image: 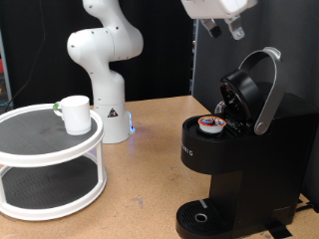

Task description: Make a cup of coffee with the keurig machine

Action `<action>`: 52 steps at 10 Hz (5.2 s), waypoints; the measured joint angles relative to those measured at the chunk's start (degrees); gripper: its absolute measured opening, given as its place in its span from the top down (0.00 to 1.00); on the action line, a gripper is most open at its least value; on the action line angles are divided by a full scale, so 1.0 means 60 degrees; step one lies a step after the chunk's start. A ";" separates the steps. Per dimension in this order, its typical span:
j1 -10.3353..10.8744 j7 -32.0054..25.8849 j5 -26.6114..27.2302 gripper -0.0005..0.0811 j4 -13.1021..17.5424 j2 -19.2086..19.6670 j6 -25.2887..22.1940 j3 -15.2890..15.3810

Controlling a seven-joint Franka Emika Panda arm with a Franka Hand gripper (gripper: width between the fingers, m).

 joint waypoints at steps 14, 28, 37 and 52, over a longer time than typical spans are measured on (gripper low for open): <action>0.0054 0.1777 -0.0434 0.78 -0.0067 0.0302 0.1616 0.1935; -0.0010 0.1517 -0.0488 0.99 -0.0111 0.0558 0.1797 0.2165; -0.0054 0.1716 -0.0445 0.99 -0.0167 0.0495 0.1954 0.2191; -0.0086 0.1844 -0.0673 0.99 -0.0398 0.0485 0.2069 0.2576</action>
